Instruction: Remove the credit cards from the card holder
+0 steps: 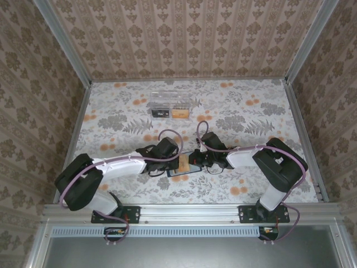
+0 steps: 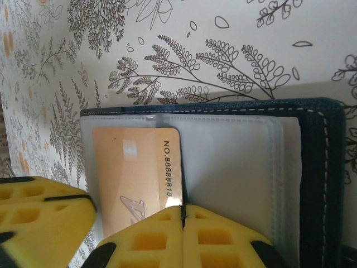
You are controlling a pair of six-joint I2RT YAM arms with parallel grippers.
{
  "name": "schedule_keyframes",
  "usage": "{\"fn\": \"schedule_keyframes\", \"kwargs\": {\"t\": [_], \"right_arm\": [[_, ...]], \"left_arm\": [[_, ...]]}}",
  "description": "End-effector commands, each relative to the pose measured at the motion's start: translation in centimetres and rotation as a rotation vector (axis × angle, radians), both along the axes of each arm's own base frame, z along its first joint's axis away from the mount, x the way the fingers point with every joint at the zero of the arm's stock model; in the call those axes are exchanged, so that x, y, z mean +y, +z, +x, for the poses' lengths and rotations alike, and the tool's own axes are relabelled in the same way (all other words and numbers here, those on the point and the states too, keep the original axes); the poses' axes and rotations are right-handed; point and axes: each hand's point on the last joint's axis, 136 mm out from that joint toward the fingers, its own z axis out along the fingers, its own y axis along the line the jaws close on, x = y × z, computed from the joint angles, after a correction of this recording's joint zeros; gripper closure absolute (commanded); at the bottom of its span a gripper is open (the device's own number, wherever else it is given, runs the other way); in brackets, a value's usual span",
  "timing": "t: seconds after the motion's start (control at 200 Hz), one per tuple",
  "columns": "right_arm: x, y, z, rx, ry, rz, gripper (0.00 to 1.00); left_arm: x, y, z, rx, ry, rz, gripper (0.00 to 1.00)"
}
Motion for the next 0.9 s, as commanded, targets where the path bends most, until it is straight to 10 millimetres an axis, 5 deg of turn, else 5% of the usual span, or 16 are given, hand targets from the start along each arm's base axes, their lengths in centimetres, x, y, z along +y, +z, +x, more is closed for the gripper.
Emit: {"fn": "schedule_keyframes", "kwargs": {"t": [0.0, 0.305, 0.77, 0.84, 0.895], "right_arm": [[0.2, -0.1, 0.0, 0.008, -0.005, -0.008, 1.0], [-0.9, -0.4, 0.0, -0.004, -0.022, -0.055, 1.0], [-2.1, 0.3, 0.0, -0.016, -0.026, -0.043, 1.0], [-1.8, 0.3, 0.0, -0.01, -0.018, -0.025, 0.79], [-1.5, 0.4, 0.1, -0.012, -0.013, -0.007, 0.73]], "left_arm": [[0.4, -0.7, -0.3, 0.024, 0.019, 0.039, 1.0], [3.5, -3.9, -1.8, 0.118, 0.097, 0.178, 1.0], [3.9, -3.9, -1.8, 0.118, 0.103, 0.192, 1.0], [3.7, -3.8, -1.7, 0.117, 0.097, 0.188, 1.0], [3.6, -3.8, -1.6, 0.117, 0.093, 0.189, 1.0]]}}
